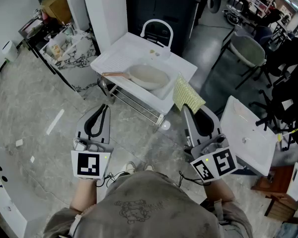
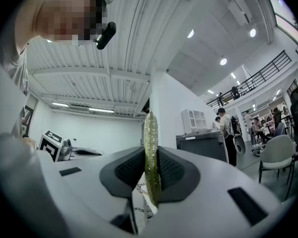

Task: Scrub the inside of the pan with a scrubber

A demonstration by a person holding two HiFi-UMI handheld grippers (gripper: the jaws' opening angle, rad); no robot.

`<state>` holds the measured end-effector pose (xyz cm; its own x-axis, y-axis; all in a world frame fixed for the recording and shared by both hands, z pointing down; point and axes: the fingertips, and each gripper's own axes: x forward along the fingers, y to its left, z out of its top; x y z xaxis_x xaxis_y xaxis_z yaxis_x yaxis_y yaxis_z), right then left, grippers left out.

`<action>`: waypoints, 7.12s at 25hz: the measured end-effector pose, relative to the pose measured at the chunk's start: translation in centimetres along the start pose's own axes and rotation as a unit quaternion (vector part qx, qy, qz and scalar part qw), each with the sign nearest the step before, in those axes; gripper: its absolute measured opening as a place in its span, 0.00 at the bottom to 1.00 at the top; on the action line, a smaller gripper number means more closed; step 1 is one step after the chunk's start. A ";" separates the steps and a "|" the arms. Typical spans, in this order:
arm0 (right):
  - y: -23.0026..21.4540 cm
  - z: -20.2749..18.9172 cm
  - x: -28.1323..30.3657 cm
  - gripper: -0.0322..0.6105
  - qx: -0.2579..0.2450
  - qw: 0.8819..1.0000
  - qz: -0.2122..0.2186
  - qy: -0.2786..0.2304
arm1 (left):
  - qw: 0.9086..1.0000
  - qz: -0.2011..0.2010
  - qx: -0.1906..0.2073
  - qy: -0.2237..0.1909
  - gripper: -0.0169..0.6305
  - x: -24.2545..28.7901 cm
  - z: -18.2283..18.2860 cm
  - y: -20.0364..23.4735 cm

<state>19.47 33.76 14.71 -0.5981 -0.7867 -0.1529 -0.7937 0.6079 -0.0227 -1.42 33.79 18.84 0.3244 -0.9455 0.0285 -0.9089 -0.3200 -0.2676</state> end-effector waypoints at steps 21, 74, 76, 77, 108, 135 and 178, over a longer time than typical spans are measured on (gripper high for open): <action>-3.0 -1.7 -1.8 0.16 0.052 0.998 0.029 0.001 | 0.999 0.006 0.023 0.027 0.08 1.0 -0.3 -3.4; -10.8 -16.9 35.6 0.16 0.049 0.984 -0.035 0.165 | 0.927 -0.256 0.095 0.257 0.20 29.0 -23.1 15.9; -11.8 -18.2 37.1 0.16 0.050 0.982 -0.052 0.177 | 0.919 -0.282 0.094 0.259 0.26 30.2 -24.1 16.2; -12.3 -18.9 37.6 0.16 0.052 0.980 -0.061 0.183 | 0.916 -0.295 0.090 0.258 0.26 30.7 -24.5 16.3; -25.7 -47.8 42.2 0.16 0.108 0.887 -0.095 0.438 | 0.736 -0.459 0.068 0.492 0.38 32.2 -41.2 10.0; -25.4 -65.4 40.5 0.16 0.110 0.802 -0.090 0.580 | 0.712 -0.440 0.028 0.546 0.26 32.1 -44.0 9.9; -26.3 -56.8 40.0 0.16 0.055 0.849 -0.003 0.525 | 0.709 -0.433 0.014 0.556 0.26 31.9 -44.6 9.9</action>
<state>10.16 -19.78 65.33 -0.4082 -0.4167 0.8122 -0.8164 0.5647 -0.1206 -11.75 -2.29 60.06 0.3362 0.1369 0.9318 -0.4852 -0.8228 0.2960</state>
